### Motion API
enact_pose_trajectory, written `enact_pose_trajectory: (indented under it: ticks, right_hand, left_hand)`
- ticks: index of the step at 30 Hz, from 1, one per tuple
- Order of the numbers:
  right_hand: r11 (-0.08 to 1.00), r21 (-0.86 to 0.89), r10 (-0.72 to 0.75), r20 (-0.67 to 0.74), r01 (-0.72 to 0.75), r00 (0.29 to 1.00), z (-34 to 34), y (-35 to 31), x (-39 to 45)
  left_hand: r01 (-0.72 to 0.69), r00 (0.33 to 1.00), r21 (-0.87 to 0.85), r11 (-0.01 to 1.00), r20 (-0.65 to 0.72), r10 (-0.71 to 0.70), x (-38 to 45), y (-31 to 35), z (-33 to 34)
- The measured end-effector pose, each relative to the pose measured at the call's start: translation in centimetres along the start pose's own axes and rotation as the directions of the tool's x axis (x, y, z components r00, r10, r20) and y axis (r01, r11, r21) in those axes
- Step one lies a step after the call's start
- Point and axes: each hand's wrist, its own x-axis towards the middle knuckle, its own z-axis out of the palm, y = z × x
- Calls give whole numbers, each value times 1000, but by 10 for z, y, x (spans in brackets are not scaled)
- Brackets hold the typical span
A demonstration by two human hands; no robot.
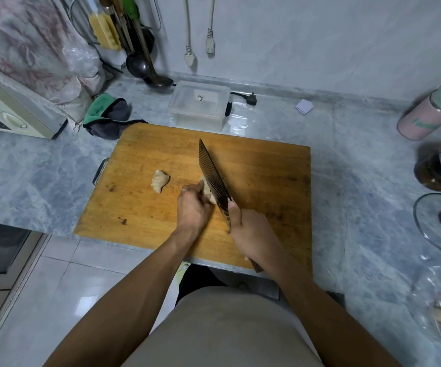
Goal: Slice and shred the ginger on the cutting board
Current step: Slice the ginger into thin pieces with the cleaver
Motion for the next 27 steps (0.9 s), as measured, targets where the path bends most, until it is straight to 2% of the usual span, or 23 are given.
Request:
enact_pose_trajectory:
  ticks: [6, 13, 19, 27]
  right_hand:
    - [999, -11, -32, 16, 32, 999, 3, 1, 3]
    - [996, -80, -25, 43, 28, 999, -12, 0, 5]
    - [995, -88, -43, 39, 46, 998, -8, 3, 7]
    - [997, -33, -62, 27, 63, 998, -2, 12, 9]
  left_hand:
    - [6, 1000, -6, 1000, -14, -6, -2, 1, 0]
    - [36, 999, -123, 992, 18, -34, -2, 6, 0]
    - [12, 1000, -79, 997, -4, -13, -2, 6, 1]
    - [17, 1000, -110, 994, -17, -19, -5, 9, 1]
